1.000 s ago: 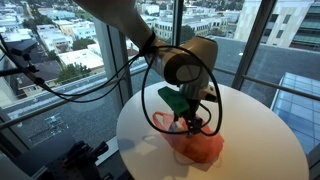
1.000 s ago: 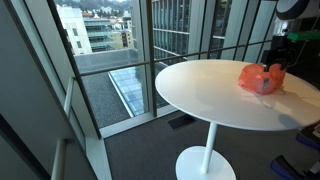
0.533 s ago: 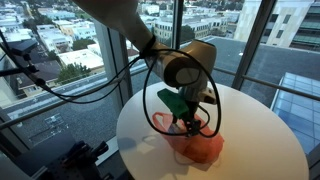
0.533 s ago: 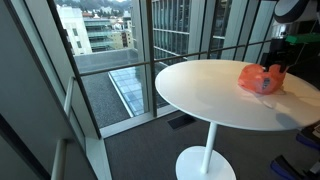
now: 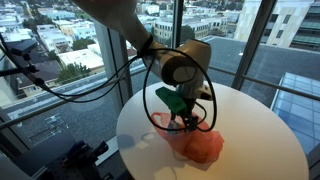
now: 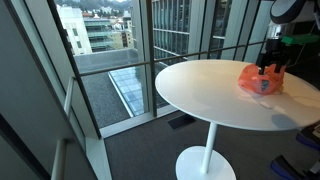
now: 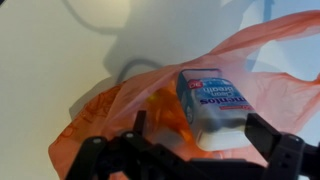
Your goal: Put the blue and white box on the table
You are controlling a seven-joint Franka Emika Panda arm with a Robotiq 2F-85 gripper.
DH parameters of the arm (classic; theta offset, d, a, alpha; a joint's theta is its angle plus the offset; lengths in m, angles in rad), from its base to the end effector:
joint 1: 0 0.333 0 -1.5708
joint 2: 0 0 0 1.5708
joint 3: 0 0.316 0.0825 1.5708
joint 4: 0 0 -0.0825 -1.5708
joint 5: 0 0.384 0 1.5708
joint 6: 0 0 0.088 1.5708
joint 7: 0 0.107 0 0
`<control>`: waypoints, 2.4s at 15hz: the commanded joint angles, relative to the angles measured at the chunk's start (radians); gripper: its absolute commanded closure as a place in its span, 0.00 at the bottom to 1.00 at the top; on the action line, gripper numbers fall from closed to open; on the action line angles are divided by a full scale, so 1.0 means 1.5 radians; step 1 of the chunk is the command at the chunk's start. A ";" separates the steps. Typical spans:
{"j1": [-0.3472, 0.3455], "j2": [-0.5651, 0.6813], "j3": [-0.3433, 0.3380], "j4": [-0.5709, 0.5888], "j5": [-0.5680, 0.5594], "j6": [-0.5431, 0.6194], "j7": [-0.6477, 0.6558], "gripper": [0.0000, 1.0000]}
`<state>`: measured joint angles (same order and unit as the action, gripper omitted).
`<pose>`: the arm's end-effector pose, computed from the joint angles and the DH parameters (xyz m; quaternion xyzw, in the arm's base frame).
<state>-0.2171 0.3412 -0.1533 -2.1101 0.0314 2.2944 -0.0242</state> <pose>0.5244 -0.2026 0.2424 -0.9805 0.1805 0.0776 0.0003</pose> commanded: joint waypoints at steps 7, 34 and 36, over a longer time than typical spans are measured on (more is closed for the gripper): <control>0.016 0.006 0.008 0.006 -0.001 0.024 -0.010 0.00; 0.057 -0.075 0.002 -0.006 -0.035 0.032 0.056 0.58; 0.066 -0.084 0.006 -0.002 -0.039 0.030 0.070 0.58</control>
<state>-0.1370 0.2521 -0.1462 -2.1063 0.0001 2.3335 0.0323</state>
